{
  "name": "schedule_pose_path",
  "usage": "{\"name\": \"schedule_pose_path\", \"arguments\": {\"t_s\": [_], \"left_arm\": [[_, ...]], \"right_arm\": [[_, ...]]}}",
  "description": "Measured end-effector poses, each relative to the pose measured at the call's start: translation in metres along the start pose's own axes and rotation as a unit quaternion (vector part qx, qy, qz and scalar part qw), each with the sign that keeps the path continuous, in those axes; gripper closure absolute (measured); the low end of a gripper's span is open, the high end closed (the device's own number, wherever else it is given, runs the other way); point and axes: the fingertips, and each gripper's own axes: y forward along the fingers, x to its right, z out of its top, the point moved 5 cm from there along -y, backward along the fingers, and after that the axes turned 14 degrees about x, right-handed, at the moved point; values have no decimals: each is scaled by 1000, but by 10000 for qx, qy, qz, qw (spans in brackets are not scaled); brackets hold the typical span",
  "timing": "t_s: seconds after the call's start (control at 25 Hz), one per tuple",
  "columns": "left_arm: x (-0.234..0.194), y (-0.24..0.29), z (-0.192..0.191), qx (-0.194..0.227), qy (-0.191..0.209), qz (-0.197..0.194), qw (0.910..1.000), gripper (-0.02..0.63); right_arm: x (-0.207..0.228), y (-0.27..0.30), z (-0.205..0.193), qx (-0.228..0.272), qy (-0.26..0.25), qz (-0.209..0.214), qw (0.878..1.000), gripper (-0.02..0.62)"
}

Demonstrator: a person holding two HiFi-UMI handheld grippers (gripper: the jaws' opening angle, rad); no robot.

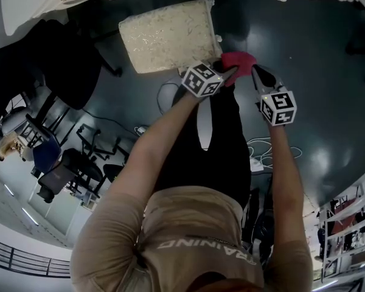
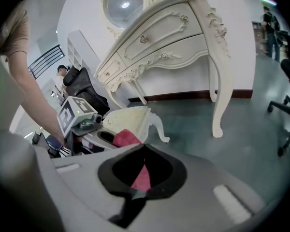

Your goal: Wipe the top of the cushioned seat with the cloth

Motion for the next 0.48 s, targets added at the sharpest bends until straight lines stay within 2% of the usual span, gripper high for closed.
{"name": "schedule_pose_path", "arguments": {"t_s": [0.32,0.48], "left_arm": [[27,-41,13,184,198,-224,9994,574],[37,-65,31,436,359,-285,9980,574]], "right_arm": [[-28,-15,4,59,-136,92,9998,592],[-44,-14,19,180,-252,202,9993,592]]}}
